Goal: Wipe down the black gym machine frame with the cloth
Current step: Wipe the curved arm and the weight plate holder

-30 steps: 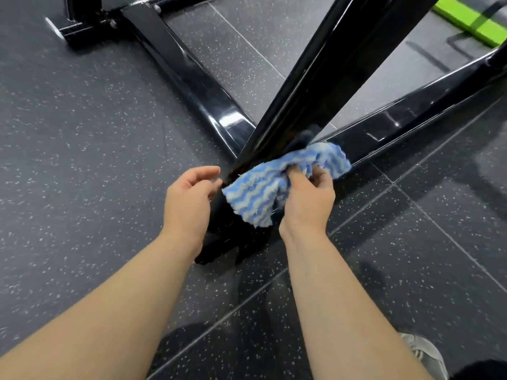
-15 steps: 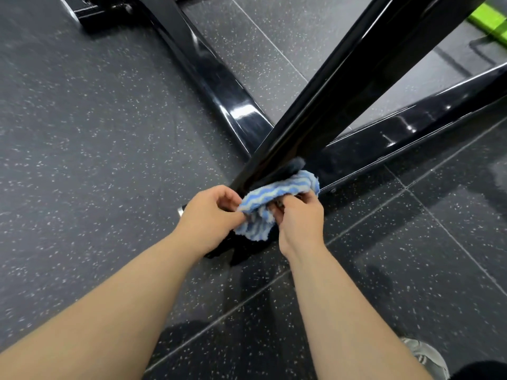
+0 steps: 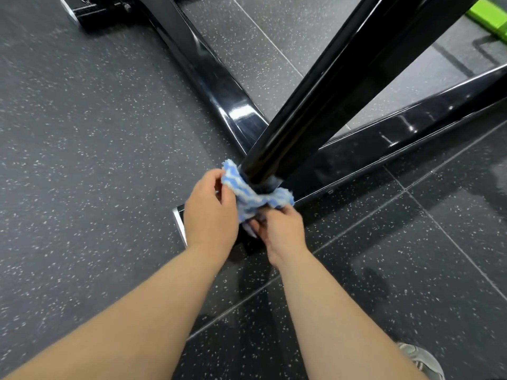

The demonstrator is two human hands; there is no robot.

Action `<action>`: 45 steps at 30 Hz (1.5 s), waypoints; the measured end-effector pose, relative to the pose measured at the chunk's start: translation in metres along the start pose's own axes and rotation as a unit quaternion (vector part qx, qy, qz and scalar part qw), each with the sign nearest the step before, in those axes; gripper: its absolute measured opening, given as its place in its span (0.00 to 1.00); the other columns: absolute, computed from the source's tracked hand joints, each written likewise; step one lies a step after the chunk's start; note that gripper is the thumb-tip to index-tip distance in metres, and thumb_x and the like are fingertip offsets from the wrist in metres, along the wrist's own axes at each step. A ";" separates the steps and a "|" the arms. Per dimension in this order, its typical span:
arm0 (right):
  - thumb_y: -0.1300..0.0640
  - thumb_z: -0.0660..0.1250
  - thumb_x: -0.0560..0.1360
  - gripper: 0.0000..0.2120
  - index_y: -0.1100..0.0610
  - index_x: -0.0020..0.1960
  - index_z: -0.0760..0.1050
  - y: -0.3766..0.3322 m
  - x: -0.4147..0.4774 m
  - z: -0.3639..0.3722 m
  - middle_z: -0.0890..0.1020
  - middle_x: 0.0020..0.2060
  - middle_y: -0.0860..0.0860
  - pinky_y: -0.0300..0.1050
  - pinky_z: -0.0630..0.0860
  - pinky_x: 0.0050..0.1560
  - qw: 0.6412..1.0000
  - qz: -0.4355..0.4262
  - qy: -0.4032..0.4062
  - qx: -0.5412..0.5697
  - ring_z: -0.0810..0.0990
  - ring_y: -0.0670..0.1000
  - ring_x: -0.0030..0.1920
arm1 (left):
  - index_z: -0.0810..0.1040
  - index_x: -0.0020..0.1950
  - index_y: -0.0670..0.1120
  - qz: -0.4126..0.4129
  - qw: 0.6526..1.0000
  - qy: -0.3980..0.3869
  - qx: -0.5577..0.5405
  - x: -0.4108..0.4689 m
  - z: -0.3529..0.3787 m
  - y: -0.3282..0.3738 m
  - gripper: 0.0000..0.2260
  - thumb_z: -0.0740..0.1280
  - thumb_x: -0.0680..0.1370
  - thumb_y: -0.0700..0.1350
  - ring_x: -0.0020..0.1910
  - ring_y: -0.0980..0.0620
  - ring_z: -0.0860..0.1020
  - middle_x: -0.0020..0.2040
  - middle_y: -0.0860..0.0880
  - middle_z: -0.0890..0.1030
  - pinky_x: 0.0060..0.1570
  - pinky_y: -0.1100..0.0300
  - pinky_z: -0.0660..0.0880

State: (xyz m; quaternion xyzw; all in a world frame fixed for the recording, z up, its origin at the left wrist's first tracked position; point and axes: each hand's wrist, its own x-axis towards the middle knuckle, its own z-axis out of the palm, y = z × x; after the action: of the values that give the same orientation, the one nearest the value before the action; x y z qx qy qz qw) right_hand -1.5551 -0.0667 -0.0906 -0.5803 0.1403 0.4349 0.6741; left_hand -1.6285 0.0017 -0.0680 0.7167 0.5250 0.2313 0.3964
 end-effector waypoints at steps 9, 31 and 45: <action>0.72 0.61 0.74 0.11 0.63 0.52 0.78 0.001 -0.008 -0.002 0.83 0.41 0.54 0.39 0.78 0.37 0.997 -0.077 -0.013 -0.005 0.82 0.49 0.38 | 0.63 0.72 0.60 0.037 0.988 -0.147 0.007 -0.013 -0.004 -0.021 0.33 0.68 0.70 0.42 0.47 0.78 0.70 0.58 0.65 0.72 0.42 0.81 0.65; 0.67 0.65 0.68 0.08 0.60 0.45 0.76 0.026 0.019 0.001 0.83 0.42 0.58 0.52 0.83 0.45 0.967 -0.035 0.059 -0.245 0.84 0.56 0.40 | 0.74 0.58 0.53 -0.026 0.986 -0.080 0.142 -0.010 0.001 -0.068 0.13 0.64 0.74 0.42 0.41 0.50 0.74 0.44 0.54 0.78 0.39 0.58 0.65; 0.57 0.63 0.75 0.06 0.54 0.52 0.75 -0.053 -0.016 0.003 0.79 0.42 0.45 0.35 0.71 0.43 0.977 -0.179 0.041 -0.108 0.77 0.43 0.43 | 0.77 0.38 0.48 -0.153 0.949 -0.270 -0.053 0.082 0.001 -0.007 0.09 0.70 0.70 0.52 0.37 0.51 0.70 0.36 0.46 0.74 0.40 0.57 0.69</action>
State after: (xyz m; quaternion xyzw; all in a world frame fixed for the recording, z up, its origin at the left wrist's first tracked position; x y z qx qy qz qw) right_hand -1.5254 -0.0679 -0.0437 -0.6826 0.0143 0.2956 0.6681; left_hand -1.6032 0.0793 -0.0810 0.6412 0.4889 -0.0068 0.5914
